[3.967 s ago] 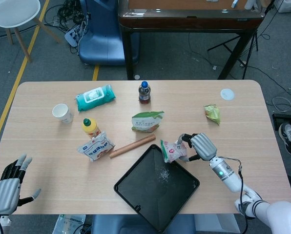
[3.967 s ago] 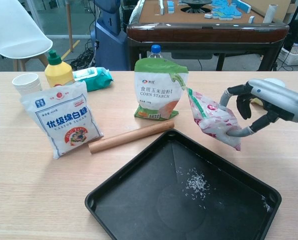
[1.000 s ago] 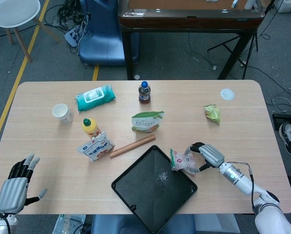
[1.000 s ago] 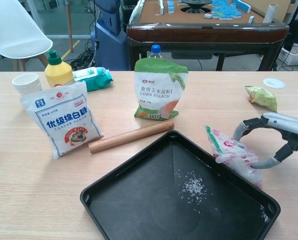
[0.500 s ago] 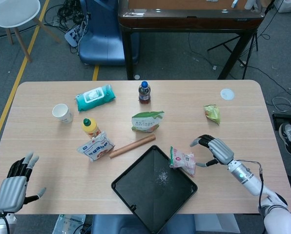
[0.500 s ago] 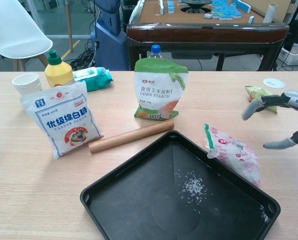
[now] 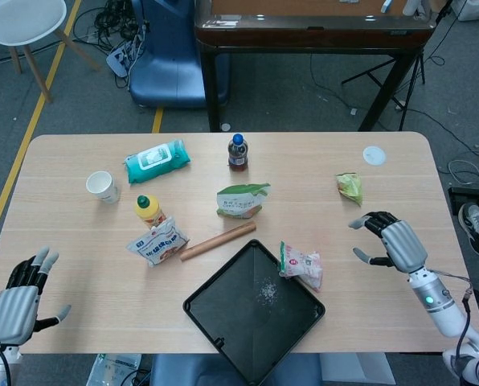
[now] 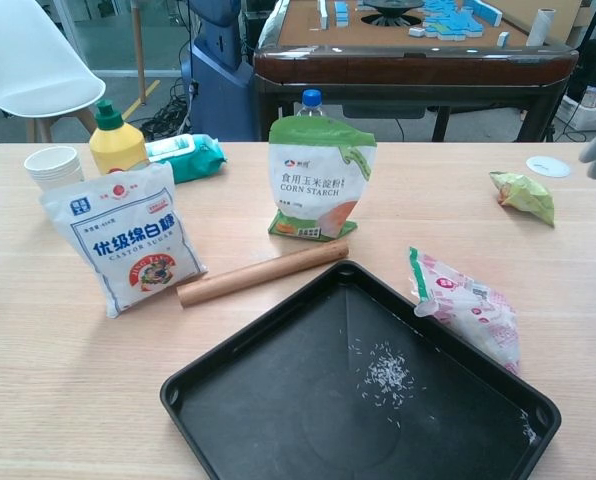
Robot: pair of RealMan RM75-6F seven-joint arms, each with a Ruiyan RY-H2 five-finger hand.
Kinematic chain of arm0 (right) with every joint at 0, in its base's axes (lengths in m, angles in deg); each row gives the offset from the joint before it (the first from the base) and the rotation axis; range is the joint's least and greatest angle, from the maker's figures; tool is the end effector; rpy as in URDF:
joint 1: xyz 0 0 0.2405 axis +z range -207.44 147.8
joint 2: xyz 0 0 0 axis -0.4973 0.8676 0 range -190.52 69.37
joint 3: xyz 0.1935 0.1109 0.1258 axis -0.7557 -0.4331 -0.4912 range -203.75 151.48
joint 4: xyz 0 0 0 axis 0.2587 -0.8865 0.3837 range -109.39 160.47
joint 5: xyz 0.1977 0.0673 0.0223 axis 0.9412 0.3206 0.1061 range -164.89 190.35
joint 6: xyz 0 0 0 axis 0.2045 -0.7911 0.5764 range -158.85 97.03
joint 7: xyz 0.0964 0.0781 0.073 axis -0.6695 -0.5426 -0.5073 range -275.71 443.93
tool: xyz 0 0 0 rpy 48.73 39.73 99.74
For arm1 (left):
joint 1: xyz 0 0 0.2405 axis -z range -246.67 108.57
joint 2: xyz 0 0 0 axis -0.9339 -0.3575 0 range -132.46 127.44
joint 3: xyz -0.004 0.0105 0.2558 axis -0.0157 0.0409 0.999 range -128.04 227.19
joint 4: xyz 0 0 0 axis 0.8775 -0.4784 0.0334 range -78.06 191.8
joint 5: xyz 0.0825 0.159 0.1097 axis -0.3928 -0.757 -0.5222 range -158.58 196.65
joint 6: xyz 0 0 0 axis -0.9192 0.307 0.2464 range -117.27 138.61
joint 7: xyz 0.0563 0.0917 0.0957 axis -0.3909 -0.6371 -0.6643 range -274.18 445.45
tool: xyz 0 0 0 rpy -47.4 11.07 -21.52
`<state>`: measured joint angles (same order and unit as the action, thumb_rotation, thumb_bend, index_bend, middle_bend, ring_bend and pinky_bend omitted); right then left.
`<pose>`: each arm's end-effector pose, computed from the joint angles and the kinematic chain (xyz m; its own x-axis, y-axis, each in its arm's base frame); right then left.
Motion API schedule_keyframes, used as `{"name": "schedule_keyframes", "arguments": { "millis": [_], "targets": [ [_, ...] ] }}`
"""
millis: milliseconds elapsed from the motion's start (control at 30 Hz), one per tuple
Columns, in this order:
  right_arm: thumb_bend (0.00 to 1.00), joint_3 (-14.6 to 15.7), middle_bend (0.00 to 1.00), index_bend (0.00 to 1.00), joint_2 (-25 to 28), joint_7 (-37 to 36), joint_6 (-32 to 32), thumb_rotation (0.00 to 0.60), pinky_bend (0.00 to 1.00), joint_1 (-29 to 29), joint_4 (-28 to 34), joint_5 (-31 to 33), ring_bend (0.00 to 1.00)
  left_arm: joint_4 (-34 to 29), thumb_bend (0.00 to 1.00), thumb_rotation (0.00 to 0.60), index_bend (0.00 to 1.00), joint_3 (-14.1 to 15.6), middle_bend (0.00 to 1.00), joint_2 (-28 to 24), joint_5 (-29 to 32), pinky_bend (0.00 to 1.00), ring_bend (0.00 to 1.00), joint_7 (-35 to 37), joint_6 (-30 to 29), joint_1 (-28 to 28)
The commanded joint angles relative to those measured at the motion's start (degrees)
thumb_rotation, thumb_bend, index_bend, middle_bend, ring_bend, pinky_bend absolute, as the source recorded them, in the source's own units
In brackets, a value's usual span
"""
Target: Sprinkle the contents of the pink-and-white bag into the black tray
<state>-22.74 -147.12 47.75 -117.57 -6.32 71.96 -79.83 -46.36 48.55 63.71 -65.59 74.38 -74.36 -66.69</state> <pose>-0.3241 -0.2867 0.0942 0.2230 -0.0468 0.9737 -0.8974 -0.4000 0.1863 -0.2809 0.1585 0.1298 0.3659 0.0701 0.9280 0.9288 0.0361 -0.3689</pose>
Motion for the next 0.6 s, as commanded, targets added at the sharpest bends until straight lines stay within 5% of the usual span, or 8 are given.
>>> {"name": "schedule_keyframes", "arguments": {
  "millis": [33,233,600],
  "targets": [
    [0.28,-1.9,0.42,0.36,10.06,14.72,-0.58,0.6,0.29,-4.64,15.07,4.46,0.3,0.46,0.18,0.6,0.08,-0.09,0.01,-0.19,0.07,0.03,0.0,0.71,0.03,0.07],
    [0.28,-2.51,0.42,0.37,16.65,21.72,-2.29,0.6,0.29,-9.12,26.13,7.42,0.3,0.87,0.18,0.6,0.08,0.17,0.01,-0.36,-0.22,0.03,0.0,1.74,0.09,0.06],
    [0.28,-2.09,0.42,0.38,21.93,26.18,-3.01,0.6,0.29,-14.82,34.58,9.35,0.3,1.22,0.18,0.6,0.08,0.45,0.01,-0.49,-1.69,0.03,0.0,3.22,-1.38,-0.42]
  ]
}}
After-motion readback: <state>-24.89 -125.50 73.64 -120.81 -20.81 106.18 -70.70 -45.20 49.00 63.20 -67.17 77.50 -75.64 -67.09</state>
